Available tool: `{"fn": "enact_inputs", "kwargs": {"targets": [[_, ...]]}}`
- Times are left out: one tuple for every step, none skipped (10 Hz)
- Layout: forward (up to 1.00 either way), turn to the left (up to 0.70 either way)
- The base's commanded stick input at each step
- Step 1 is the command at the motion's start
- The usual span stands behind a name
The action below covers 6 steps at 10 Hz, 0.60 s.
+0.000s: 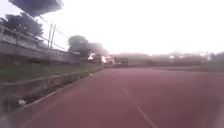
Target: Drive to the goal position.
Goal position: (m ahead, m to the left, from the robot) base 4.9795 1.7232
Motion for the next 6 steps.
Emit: {"fn": "enact_inputs", "kwargs": {"targets": [[0.7, 0.0], [0.7, 0.0], [0.7, 0.0], [0.7, 0.0], [0.7, 0.0], [0.7, 0.0]]}}
